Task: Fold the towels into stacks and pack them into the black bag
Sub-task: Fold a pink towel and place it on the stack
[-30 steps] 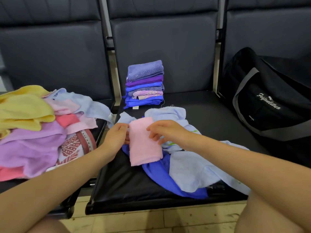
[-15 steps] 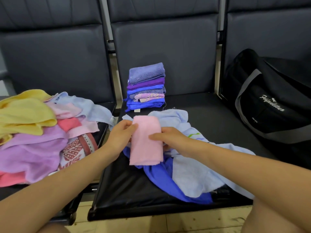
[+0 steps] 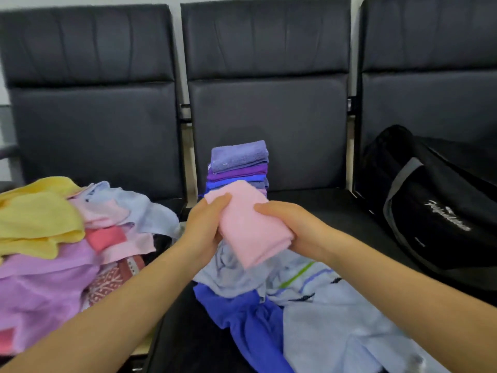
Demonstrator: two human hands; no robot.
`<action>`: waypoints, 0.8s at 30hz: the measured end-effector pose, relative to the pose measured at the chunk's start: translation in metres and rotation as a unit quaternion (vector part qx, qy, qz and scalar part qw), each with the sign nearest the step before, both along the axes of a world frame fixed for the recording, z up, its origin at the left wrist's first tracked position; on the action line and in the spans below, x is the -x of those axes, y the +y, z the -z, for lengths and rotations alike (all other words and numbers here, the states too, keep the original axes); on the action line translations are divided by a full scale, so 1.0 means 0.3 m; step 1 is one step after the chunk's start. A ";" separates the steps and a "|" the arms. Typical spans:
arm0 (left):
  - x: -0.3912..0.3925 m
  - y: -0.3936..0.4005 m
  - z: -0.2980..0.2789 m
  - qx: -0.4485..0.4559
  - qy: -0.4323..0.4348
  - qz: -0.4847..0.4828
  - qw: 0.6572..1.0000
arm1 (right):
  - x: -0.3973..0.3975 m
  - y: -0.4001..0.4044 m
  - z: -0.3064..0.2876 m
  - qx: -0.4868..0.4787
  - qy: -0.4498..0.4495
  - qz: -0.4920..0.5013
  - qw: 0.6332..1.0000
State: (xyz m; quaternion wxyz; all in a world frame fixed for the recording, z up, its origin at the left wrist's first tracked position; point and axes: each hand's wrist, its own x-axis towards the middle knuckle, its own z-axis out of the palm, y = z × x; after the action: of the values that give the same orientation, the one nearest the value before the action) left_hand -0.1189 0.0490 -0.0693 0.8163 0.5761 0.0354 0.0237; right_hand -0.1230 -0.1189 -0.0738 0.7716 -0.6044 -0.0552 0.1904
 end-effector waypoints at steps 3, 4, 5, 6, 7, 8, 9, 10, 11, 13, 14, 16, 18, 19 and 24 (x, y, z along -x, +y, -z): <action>-0.091 -0.001 -0.034 0.022 -0.032 -0.062 0.997 | -0.035 -0.024 0.015 0.037 0.026 -0.038 0.998; -0.121 -0.002 -0.046 0.021 -0.039 -0.078 0.996 | -0.048 -0.026 0.006 0.048 0.027 -0.030 0.998; -0.159 -0.002 -0.054 0.018 -0.044 -0.091 0.995 | -0.077 -0.025 -0.006 0.053 0.024 -0.009 0.998; -0.198 -0.002 -0.063 0.016 -0.047 -0.099 0.994 | -0.116 -0.026 -0.027 0.049 0.016 0.025 0.998; -0.246 0.000 -0.073 0.010 -0.048 -0.105 0.993 | -0.161 -0.027 -0.059 0.048 0.000 0.065 0.997; -0.291 0.003 -0.086 -0.002 -0.051 -0.111 0.992 | -0.217 -0.026 -0.096 0.051 -0.023 0.109 0.992; -0.341 0.008 -0.100 -0.019 -0.061 -0.120 0.991 | -0.277 -0.026 -0.135 0.063 -0.057 0.149 0.985; -0.392 0.014 -0.114 -0.038 -0.075 -0.129 0.988 | -0.340 -0.022 -0.176 0.085 -0.101 0.184 0.974; -0.440 0.021 -0.130 -0.060 -0.093 -0.139 0.984 | -0.401 -0.013 -0.216 0.110 -0.148 0.212 0.960; -0.533 0.031 -0.157 -0.113 -0.125 -0.153 0.974 | -0.533 0.004 -0.273 0.152 -0.228 0.265 0.925; -0.579 0.035 -0.163 -0.142 -0.142 -0.154 0.967 | -0.598 0.008 -0.286 0.171 -0.252 0.290 0.907; -0.660 0.041 -0.156 -0.232 -0.158 -0.150 0.948 | -0.714 0.005 -0.276 0.228 -0.265 0.325 0.879; -0.710 0.042 -0.129 -0.376 -0.126 -0.141 0.907 | -0.796 0.001 -0.229 0.314 -0.234 0.312 0.866; -0.721 0.041 -0.110 -0.432 -0.094 -0.136 0.887 | -0.810 -0.001 -0.201 0.339 -0.212 0.303 0.865; -0.611 0.007 -0.054 -0.438 -0.067 -0.181 0.878 | -0.685 -0.080 -0.084 0.296 -0.173 0.364 0.866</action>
State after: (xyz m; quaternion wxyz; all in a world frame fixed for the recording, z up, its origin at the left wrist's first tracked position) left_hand 0.0643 0.0511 -0.0531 0.4628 0.8551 0.0703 0.2231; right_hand 0.0824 -0.1429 -0.0486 0.5492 -0.8047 0.0953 -0.2046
